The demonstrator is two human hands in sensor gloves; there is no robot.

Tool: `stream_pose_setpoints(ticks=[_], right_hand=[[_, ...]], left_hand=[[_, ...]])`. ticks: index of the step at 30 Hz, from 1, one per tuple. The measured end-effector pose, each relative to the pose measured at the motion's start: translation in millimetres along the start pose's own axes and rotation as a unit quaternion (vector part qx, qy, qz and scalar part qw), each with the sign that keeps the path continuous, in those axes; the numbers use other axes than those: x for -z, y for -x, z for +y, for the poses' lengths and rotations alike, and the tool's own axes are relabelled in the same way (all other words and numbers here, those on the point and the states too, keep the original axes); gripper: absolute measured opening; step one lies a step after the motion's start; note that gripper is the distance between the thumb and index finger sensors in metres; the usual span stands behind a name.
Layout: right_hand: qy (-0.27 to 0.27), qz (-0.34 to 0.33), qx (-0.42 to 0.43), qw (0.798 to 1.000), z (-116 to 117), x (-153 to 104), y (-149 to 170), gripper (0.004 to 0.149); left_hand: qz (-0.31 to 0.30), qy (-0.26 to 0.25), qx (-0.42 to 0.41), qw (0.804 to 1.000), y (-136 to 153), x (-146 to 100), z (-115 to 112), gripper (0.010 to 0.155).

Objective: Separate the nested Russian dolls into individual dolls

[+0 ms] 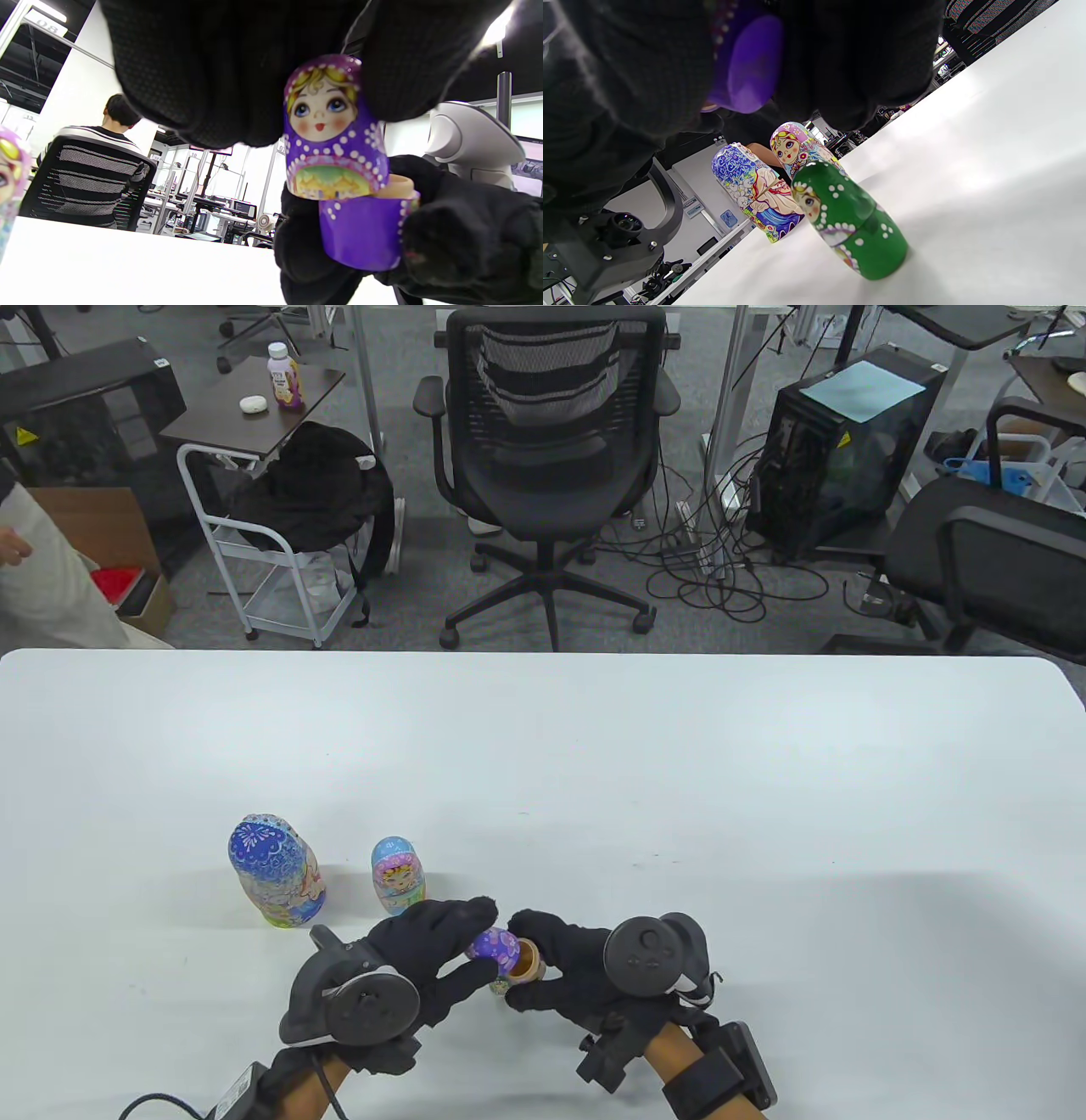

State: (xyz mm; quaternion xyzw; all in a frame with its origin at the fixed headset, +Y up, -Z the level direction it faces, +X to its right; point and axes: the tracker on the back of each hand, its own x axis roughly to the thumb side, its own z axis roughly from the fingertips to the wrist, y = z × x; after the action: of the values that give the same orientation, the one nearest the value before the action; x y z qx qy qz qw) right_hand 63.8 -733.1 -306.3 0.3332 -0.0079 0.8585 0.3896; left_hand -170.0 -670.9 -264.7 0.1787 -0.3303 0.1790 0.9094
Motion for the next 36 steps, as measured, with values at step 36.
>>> stream_pose_setpoints(ticks=[36], right_hand=[[0.001,0.001,0.027,1.0,1.8,-0.7,-3.8,0.081]], left_hand=[[-0.021,0.011,-0.043,0.999,-10.1,-1.5,-7.9,0.062]])
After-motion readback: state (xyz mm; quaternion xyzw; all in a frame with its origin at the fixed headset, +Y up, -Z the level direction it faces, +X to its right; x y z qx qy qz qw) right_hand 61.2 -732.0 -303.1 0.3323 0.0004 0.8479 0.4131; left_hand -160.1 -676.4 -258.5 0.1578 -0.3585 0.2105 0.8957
